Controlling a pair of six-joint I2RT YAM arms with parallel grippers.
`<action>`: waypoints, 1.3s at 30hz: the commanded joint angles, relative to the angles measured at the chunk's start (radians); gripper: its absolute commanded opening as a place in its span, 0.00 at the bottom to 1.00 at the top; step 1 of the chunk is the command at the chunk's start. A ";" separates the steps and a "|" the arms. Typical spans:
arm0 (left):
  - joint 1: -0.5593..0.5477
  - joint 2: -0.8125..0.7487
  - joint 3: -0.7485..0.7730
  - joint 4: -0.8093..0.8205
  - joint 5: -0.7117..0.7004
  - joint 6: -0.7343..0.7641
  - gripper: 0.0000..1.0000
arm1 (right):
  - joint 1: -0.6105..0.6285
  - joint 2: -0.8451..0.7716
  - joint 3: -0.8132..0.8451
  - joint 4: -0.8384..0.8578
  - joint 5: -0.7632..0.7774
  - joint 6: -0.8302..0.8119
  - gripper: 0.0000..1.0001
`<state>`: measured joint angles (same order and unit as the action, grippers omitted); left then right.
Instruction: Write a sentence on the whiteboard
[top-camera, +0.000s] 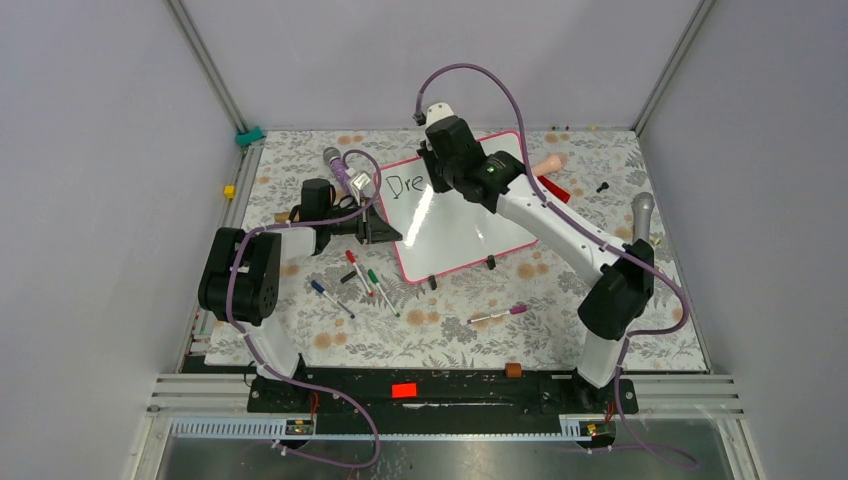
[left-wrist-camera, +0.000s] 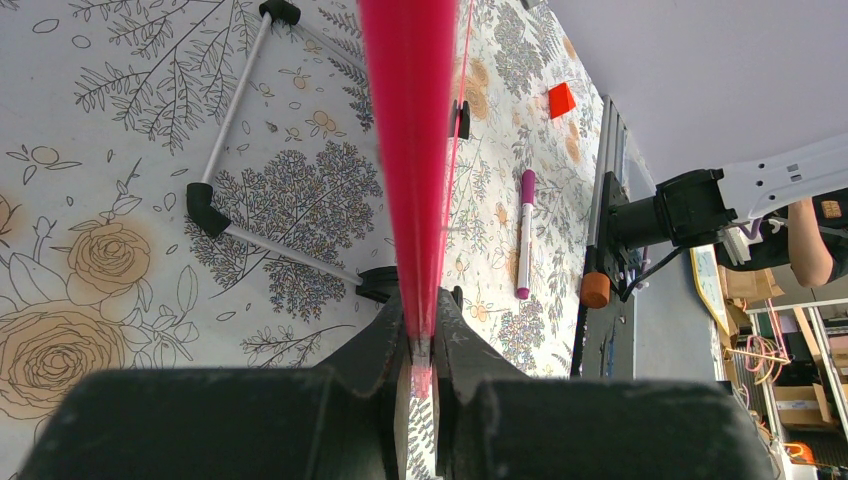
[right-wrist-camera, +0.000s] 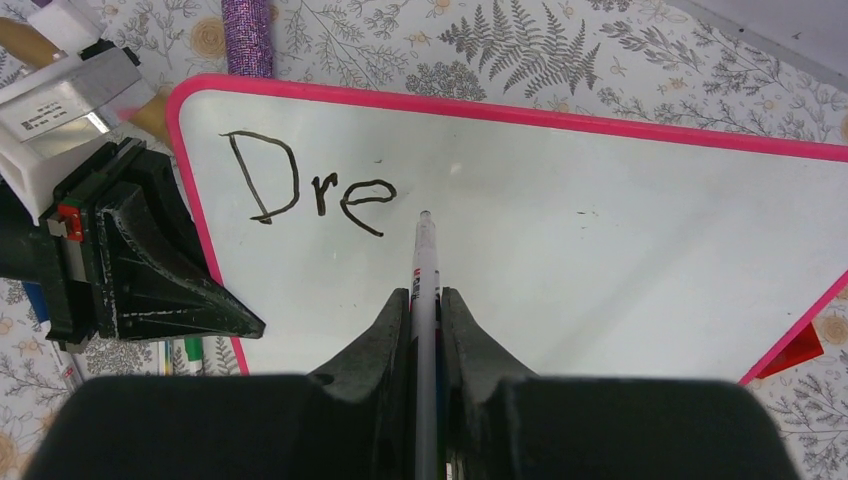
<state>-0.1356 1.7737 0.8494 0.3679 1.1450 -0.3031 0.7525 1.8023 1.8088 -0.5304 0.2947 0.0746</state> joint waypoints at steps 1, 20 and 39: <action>-0.001 0.031 0.007 -0.036 -0.136 0.047 0.00 | -0.009 0.029 0.060 0.001 0.004 0.002 0.00; -0.002 0.035 0.010 -0.038 -0.135 0.046 0.00 | -0.013 0.121 0.159 -0.052 0.021 -0.017 0.00; -0.002 0.033 0.010 -0.039 -0.134 0.047 0.00 | -0.013 0.090 0.110 -0.123 -0.068 -0.056 0.00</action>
<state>-0.1356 1.7737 0.8509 0.3668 1.1450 -0.3023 0.7448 1.9202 1.9221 -0.6243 0.2173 0.0448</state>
